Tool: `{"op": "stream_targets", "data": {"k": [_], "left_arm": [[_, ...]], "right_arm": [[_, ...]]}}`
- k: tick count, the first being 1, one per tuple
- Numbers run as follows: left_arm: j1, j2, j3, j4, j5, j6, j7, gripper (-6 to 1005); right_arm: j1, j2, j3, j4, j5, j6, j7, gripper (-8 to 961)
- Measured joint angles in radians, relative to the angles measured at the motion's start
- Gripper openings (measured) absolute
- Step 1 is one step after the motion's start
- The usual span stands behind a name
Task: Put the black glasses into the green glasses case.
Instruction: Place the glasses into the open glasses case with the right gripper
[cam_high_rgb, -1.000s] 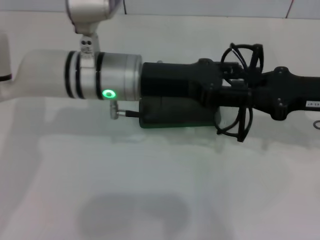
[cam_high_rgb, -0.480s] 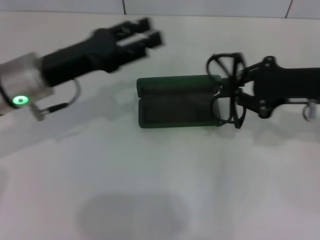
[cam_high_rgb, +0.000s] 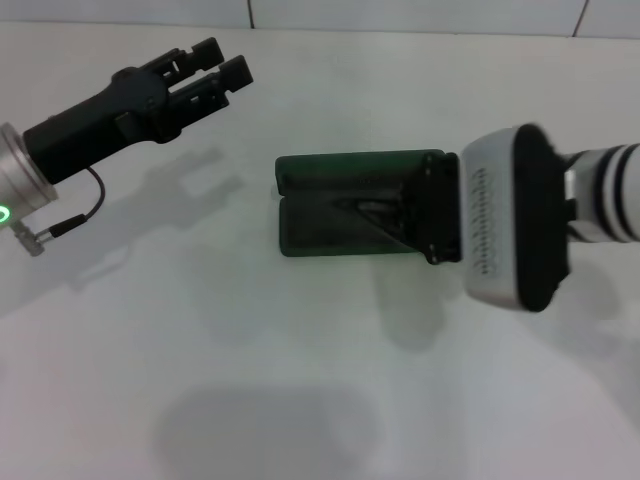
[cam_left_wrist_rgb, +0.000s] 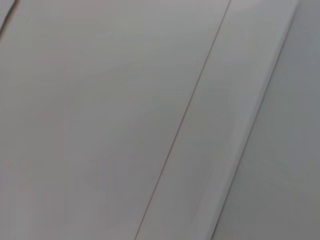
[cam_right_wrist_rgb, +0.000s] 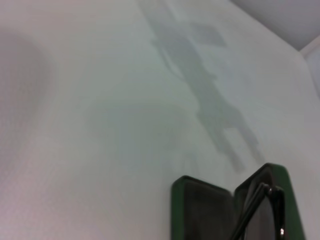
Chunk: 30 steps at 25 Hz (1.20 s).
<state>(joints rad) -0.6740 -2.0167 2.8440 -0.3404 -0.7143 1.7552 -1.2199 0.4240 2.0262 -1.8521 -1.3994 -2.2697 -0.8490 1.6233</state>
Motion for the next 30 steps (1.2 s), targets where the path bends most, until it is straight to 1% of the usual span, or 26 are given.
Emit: {"op": "stream_targets", "data": {"k": [4, 11, 20, 25, 30], "left_arm": [[-0.009, -0.003, 0.000, 0.000, 0.007, -0.011, -0.009, 695], [-0.015, -0.003, 0.000, -0.001, 0.016, -0.015, -0.030, 695], [-0.024, -0.007, 0.000, -0.002, 0.020, -0.033, -0.031, 695], [-0.030, -0.010, 0.000, -0.001, 0.020, -0.040, -0.022, 695], [-0.032, -0.011, 0.001, 0.001, 0.022, -0.051, -0.020, 695]], "right_arm": [[-0.006, 0.001, -0.071, 0.000, -0.057, 0.104, 0.012, 149], [-0.007, 0.002, -0.127, 0.010, -0.106, 0.192, 0.015, 155], [-0.003, 0.002, -0.187, 0.058, -0.144, 0.319, 0.015, 162], [0.002, 0.002, -0.204, 0.076, -0.146, 0.339, 0.012, 166], [-0.004, 0.002, -0.211, 0.088, -0.147, 0.394, 0.012, 170]]}}
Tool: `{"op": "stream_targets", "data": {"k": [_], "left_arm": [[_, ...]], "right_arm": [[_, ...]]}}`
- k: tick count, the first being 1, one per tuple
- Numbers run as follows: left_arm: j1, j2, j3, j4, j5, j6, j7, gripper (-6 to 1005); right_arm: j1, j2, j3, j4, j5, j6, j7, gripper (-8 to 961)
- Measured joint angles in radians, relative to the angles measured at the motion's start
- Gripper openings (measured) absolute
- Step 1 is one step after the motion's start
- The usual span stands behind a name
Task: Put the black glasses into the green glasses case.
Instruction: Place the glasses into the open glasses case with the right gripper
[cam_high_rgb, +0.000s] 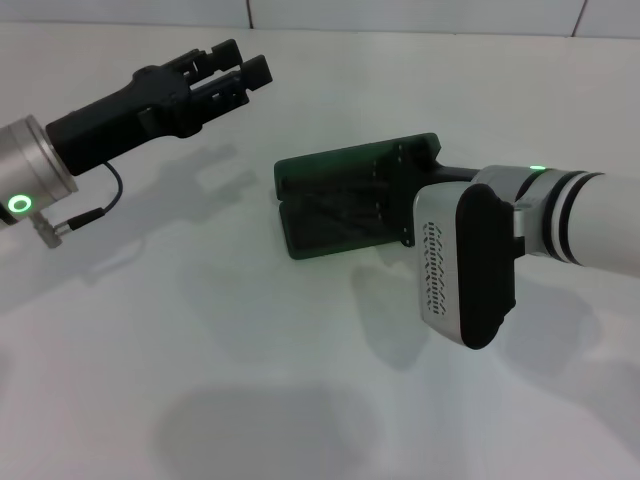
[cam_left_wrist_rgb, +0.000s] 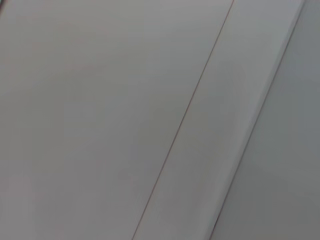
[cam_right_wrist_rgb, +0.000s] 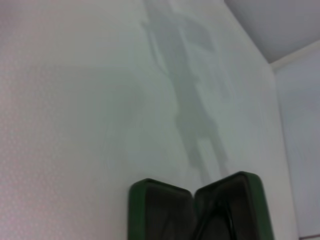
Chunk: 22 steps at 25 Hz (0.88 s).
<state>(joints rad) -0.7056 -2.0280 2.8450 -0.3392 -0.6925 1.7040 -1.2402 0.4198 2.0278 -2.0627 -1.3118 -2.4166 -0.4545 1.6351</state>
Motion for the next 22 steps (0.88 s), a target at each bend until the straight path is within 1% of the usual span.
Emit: {"op": "stream_targets", "data": {"k": [3, 12, 17, 20, 22], "left_arm": [[0.000, -0.001, 0.000, -0.001, 0.004, -0.002, 0.000, 695], [0.000, 0.001, 0.001, -0.003, 0.008, -0.015, 0.002, 695], [0.000, 0.003, 0.001, -0.003, 0.008, -0.015, 0.002, 695], [-0.001, 0.005, 0.001, -0.003, 0.009, -0.015, 0.002, 694], [-0.001, 0.006, 0.001, -0.003, 0.009, -0.018, 0.003, 694]], "right_arm": [[-0.005, 0.000, -0.003, 0.001, 0.004, 0.021, 0.000, 172], [-0.006, 0.000, -0.002, -0.006, 0.012, 0.018, -0.002, 195], [-0.006, 0.000, 0.001, -0.034, 0.090, -0.092, 0.003, 209], [-0.003, -0.003, 0.040, -0.057, 0.155, -0.184, -0.004, 217], [0.006, -0.004, 0.083, -0.070, 0.194, -0.280, -0.008, 222]]}}
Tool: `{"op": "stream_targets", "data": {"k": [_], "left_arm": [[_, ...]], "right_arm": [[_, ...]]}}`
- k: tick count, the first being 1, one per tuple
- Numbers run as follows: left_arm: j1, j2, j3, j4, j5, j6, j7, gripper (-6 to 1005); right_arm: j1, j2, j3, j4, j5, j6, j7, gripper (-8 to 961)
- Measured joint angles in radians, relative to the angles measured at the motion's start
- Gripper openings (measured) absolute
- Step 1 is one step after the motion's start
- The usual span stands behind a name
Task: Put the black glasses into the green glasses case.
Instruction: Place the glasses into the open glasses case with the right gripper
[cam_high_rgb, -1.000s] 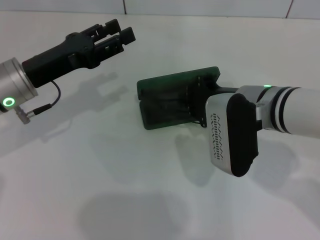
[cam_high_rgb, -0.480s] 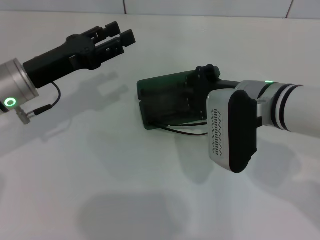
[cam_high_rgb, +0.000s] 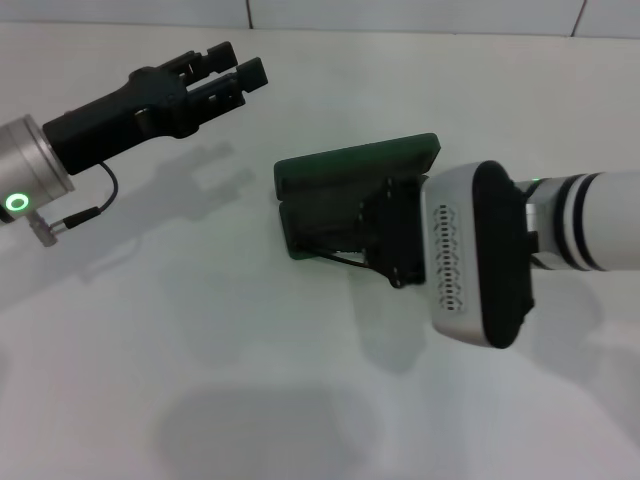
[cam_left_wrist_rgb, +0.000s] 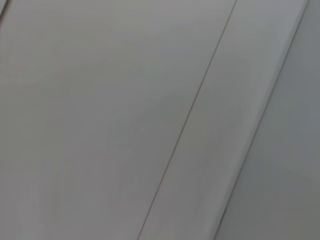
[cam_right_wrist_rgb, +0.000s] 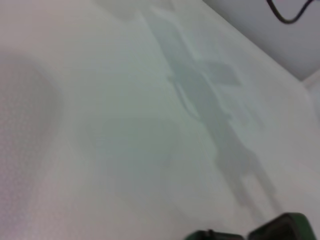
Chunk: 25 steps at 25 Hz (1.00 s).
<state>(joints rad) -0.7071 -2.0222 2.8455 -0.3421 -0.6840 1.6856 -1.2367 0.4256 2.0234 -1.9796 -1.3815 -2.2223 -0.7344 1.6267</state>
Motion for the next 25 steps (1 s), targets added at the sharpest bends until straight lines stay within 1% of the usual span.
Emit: {"op": "stream_targets", "data": {"k": [1, 3, 8, 12, 15, 23, 25], "left_arm": [[-0.001, 0.000, 0.000, 0.000, 0.000, -0.003, 0.001, 694], [-0.006, 0.000, 0.000, 0.000, 0.000, -0.013, 0.007, 694], [-0.012, -0.001, 0.000, 0.004, 0.000, -0.017, 0.010, 694], [-0.012, 0.002, 0.000, 0.004, 0.000, -0.017, 0.001, 694], [-0.013, 0.004, 0.000, 0.001, 0.000, -0.017, -0.017, 694], [-0.029, 0.006, 0.000, 0.000, 0.001, -0.017, -0.025, 694], [-0.031, 0.005, 0.000, 0.000, 0.001, -0.017, -0.023, 694]], "right_arm": [[0.003, 0.000, 0.015, -0.002, 0.008, -0.033, -0.001, 225], [0.005, 0.001, 0.028, -0.002, 0.006, -0.049, -0.001, 230], [0.004, 0.004, 0.023, 0.004, -0.004, 0.006, 0.006, 244], [0.001, 0.004, 0.020, 0.004, -0.011, 0.015, 0.007, 255], [-0.003, 0.004, 0.011, 0.015, -0.022, 0.023, 0.008, 291], [-0.006, 0.004, -0.057, 0.060, -0.060, 0.139, 0.005, 387], [-0.003, 0.004, -0.066, 0.069, -0.065, 0.155, 0.005, 386]]}}
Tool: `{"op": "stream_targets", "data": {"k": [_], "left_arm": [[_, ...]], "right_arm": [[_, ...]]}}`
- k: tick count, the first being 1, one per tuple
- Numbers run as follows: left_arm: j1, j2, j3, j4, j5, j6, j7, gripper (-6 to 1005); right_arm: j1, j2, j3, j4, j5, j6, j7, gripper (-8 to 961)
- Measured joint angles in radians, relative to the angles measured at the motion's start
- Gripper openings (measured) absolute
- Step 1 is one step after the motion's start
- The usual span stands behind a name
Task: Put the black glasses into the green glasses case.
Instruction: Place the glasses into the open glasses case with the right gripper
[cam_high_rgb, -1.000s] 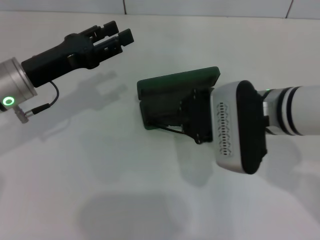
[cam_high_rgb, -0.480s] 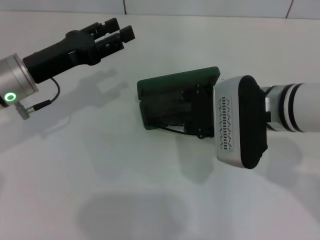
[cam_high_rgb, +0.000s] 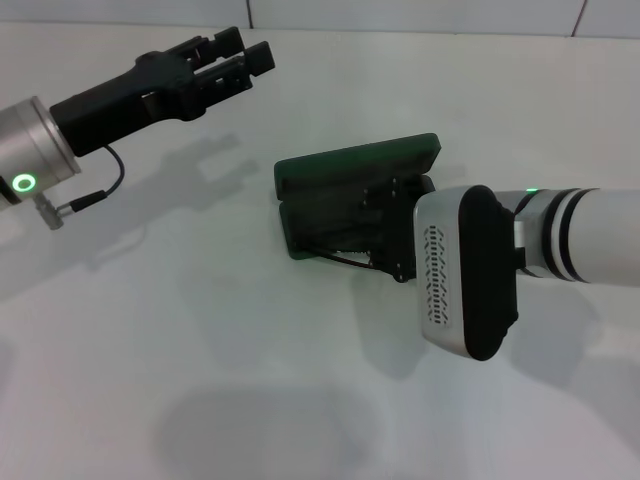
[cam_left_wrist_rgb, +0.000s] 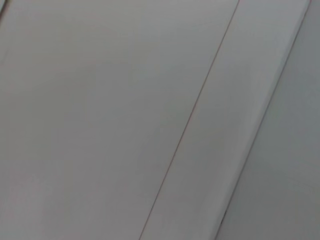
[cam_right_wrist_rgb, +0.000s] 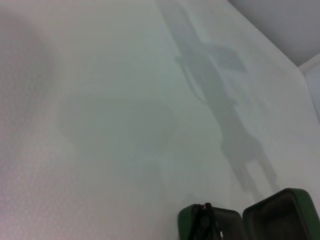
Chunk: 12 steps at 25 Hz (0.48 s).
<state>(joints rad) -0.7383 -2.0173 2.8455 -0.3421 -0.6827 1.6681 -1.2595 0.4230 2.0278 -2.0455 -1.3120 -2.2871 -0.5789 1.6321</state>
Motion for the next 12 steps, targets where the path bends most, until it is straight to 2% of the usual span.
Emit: {"op": "stream_targets", "data": {"k": [12], "left_arm": [[-0.001, -0.006, 0.000, 0.000, 0.004, -0.002, 0.000, 694]], "right_arm": [[0.014, 0.000, -0.014, 0.048, -0.014, 0.036, 0.003, 375]]}}
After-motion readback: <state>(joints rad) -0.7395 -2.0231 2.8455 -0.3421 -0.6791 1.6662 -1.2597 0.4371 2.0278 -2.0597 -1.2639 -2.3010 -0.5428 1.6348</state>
